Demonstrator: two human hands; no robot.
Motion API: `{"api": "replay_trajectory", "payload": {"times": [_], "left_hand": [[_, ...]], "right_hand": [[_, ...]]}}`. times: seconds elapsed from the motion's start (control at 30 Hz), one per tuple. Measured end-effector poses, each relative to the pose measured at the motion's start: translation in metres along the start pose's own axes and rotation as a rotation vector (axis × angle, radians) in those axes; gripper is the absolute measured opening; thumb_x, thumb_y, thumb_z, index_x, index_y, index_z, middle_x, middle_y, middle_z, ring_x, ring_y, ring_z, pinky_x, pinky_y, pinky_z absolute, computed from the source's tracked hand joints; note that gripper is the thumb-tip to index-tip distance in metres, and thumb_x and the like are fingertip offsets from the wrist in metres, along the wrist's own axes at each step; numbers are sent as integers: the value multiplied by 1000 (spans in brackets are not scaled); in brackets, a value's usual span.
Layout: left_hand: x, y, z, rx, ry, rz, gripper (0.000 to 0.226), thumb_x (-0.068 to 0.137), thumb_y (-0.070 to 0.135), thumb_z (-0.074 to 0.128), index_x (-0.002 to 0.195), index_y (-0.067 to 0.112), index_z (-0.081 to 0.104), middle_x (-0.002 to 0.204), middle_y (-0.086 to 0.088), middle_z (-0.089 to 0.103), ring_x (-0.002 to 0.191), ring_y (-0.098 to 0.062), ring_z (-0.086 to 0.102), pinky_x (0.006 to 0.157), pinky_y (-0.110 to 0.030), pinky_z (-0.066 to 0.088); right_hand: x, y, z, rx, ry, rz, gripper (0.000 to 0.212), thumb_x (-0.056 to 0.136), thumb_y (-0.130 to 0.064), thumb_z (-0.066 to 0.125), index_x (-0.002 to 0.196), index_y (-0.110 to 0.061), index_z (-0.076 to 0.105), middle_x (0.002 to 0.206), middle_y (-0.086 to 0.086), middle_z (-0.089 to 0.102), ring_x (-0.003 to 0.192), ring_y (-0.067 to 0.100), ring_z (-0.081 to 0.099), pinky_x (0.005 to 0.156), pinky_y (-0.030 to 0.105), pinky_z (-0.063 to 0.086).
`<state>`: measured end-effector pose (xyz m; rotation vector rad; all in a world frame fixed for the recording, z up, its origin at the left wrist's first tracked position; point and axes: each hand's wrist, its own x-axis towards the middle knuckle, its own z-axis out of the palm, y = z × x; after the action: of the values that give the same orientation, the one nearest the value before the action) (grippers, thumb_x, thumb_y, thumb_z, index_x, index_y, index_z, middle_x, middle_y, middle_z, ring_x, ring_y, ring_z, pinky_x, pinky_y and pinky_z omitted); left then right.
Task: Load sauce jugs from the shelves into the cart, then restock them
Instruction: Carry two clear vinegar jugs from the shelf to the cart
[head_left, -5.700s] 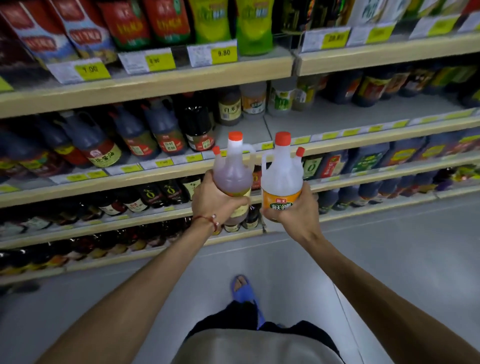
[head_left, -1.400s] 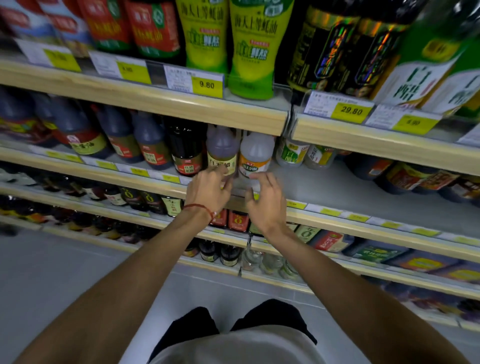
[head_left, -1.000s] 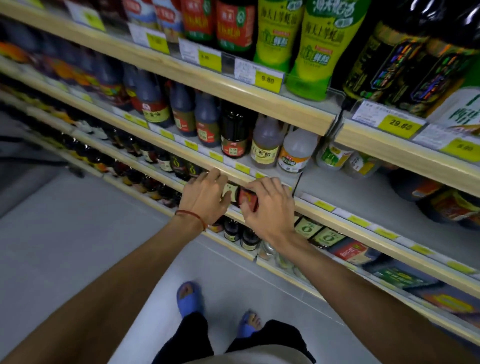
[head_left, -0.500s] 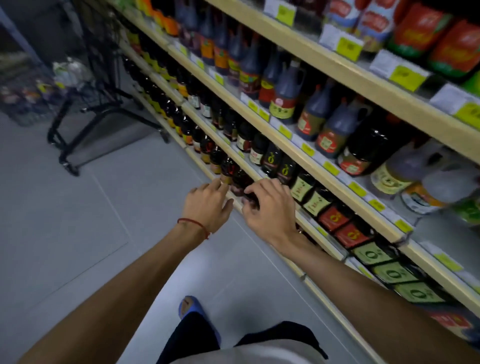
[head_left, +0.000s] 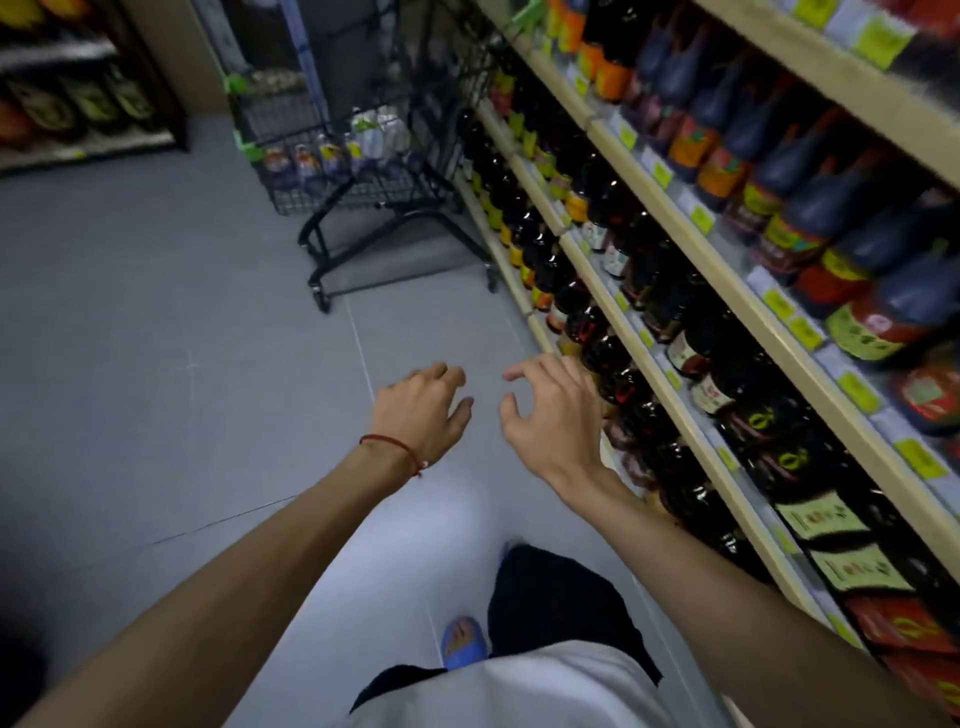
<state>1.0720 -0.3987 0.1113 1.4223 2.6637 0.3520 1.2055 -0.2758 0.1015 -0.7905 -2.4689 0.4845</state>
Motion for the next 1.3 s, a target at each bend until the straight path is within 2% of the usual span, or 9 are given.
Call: {"api": "replay_trajectory", "payload": {"times": [0.1,0.2,0.37,0.5,0.6,0.8,0.9,1.03,1.3], "left_hand": [[34,-38,-6,13,26,-29,33,99,46,46,119,24,61,111,3,65,98,-24,65,73,-36,52],[80,-74,-10,-4,47,-76,32,100,43,46,118,20,61,110,0,65,96,-26,66,73,-38,54],[169,-131,-14,-30,51,-167,34,101,42,46,120,18,60,114,-2,65,96,-26,65,76,-41,56],[244,-166,-26,-39,52,-204,31,102,42,45,113,19,63,110,0,66,87,-22,65,72,-34,54],[299,-185,-37,-55,77,-202,30,102,41,46,110,18,64,106,0,66,82,-20,65,67,-31,52],[390,-232,-49,-113,159,-211,21,100,35,47,103,21,62,99,2,66,79,-21,65,65,-40,56],[443,-262,-50,-142,177,-221,18,99,35,48,101,22,60,97,2,65,79,-23,64,64,-40,55],[517,-311,-51,-161,171,-206,17,96,33,49,98,20,60,93,2,64,78,-26,64,60,-42,53],[655,-421,-73,-179,130,-158,13,97,28,51,95,17,57,92,-2,62,75,-27,61,61,-43,54]], "right_hand": [[51,-14,31,25,-14,-31,20,82,-25,65,100,-19,72,98,-3,68,98,23,60,85,37,41],[109,-22,64,56,-35,-39,23,81,-26,63,100,-18,73,97,-2,69,96,24,60,84,39,46],[217,-24,119,90,-112,-62,22,83,-25,67,103,-18,72,100,-2,69,100,23,59,85,38,47],[302,-21,154,134,-124,-73,20,83,-23,66,101,-18,73,101,-3,69,98,22,60,83,38,49],[360,-21,174,144,-123,-118,18,83,-23,67,99,-18,73,99,-4,70,97,21,59,82,35,45],[464,-26,217,139,-141,-141,18,82,-22,67,99,-18,73,100,-3,70,99,22,59,83,37,44],[517,-26,247,137,-162,-135,19,81,-20,66,99,-18,73,101,-2,69,99,24,59,84,40,48],[591,-28,289,119,-144,-158,17,80,-18,67,97,-18,71,99,-1,67,97,26,59,81,43,52],[735,-46,360,104,-123,-163,12,82,-14,71,94,-17,71,95,-1,67,94,24,57,77,38,49]]}}
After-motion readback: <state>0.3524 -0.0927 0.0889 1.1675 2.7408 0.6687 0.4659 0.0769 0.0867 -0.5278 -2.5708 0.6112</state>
